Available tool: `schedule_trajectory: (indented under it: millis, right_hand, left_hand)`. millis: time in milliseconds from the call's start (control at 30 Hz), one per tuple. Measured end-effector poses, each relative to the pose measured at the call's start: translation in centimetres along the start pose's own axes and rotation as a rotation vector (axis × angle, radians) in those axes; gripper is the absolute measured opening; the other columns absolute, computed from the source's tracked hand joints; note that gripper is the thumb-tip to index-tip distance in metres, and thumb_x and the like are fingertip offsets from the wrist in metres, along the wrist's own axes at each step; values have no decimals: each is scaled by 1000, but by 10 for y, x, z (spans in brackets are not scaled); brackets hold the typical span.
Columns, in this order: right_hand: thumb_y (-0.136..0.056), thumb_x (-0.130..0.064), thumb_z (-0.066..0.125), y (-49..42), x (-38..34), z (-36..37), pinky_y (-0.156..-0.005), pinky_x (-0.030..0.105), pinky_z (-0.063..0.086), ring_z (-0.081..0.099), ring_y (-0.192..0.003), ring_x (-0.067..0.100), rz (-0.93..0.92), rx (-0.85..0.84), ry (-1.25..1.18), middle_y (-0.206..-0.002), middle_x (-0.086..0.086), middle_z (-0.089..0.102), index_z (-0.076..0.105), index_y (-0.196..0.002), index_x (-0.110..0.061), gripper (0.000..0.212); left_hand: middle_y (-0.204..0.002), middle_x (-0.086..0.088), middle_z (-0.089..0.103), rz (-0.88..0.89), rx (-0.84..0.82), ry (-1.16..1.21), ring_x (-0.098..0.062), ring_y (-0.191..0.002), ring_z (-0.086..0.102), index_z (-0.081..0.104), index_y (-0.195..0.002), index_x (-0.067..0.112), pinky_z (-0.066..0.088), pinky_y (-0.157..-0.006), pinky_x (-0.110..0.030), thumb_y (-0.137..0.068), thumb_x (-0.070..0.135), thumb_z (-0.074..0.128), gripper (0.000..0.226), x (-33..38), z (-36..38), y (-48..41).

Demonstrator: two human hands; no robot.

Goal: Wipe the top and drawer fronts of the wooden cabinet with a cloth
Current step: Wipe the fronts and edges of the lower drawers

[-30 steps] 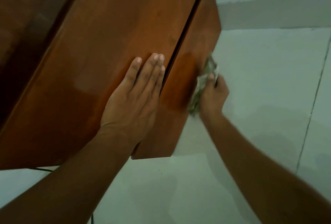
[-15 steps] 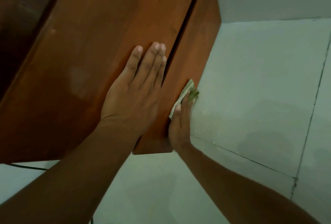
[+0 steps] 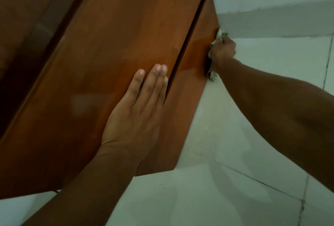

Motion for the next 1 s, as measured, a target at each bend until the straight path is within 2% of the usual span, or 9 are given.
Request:
schedule_trajectory:
  millis: [67, 200, 300, 367, 400, 467, 567, 833, 1000]
  right_hand:
    - [-98, -19, 49, -5, -1, -13, -54, 18, 53, 65, -67, 12, 20, 44, -65, -107, 6, 73, 63, -135, -20, 39]
    - [-83, -25, 55, 32, 30, -31, -79, 47, 61, 65, -75, 16, -16, 142, -262, -87, 2, 74, 75, -94, -16, 25]
    - [-98, -19, 54, 141, 51, -38, -69, 35, 57, 59, -71, 3, -235, 64, -225, -81, -2, 66, 71, -99, -10, 20]
    - [-105, -19, 48, 216, 66, -26, -79, 26, 56, 63, -91, -1, -414, -120, -199, -104, 2, 68, 64, -129, -7, 31]
    - [-107, -22, 44, 241, 72, -16, -98, 33, 53, 60, -118, 6, -495, -215, -165, -128, 4, 64, 54, -143, -12, 39]
    - [-108, -21, 33, 246, 85, 3, -122, 53, 28, 27, -152, 22, -668, -331, -30, -163, 7, 33, 29, -158, -14, 51]
    - [-107, -23, 26, 191, 77, 14, -123, 61, 13, 10, -157, 27, -797, -303, 32, -168, 12, 15, 17, -160, -7, 55]
    - [-104, -48, 14, 34, 21, 21, -127, 47, 11, 9, -156, 24, -428, -183, 135, -169, 6, 13, 11, -161, -19, 64]
    - [-105, -37, 31, 7, -4, 2, -114, 45, 39, 48, -136, 36, -253, -142, 393, -149, 14, 51, 40, -151, -18, 51]
  left_hand:
    - [-153, -36, -33, -2, 5, 1, -46, -146, -28, -28, -145, -13, -18, -118, -58, -101, 33, -2, 69, 0, 0, 0]
    - [-153, -36, -33, -10, 14, 7, -46, -146, -27, -28, -145, -13, -16, -118, -58, -101, 32, -4, 68, -1, 0, 0]
    - [-155, -35, -29, -17, 25, 10, -45, -148, -23, -25, -146, -13, -16, -118, -58, -101, 31, -3, 67, -1, 1, 1]
    - [-155, -35, -29, -16, 11, -8, -45, -148, -24, -25, -146, -13, -18, -117, -58, -100, 30, -5, 66, -2, -1, 1]
    - [-155, -35, -30, -10, 8, -12, -45, -147, -25, -26, -146, -13, -19, -116, -58, -99, 30, -6, 66, -1, -2, 1]
    - [-154, -36, -31, -5, 11, 6, -45, -147, -26, -27, -145, -13, -20, -115, -58, -98, 29, -8, 66, -1, -3, 1]
    - [-155, -35, -28, -9, 7, 4, -45, -148, -23, -25, -146, -13, -19, -115, -57, -98, 28, -8, 65, 0, 0, 1]
    - [-151, -36, -36, 6, -11, 22, -46, -144, -30, -30, -143, -14, -23, -114, -59, -100, 33, -3, 69, 0, 2, -1]
    - [-150, -36, -38, 5, -19, 53, -47, -143, -32, -31, -142, -14, -21, -115, -59, -99, 32, -5, 68, 0, 2, -2]
Point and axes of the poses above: each hand's wrist, its own y-axis away from the middle knuckle, its own z-axis out of the palm, x = y × z, the point moved 3 cm from there along -y, towards the middle knuckle
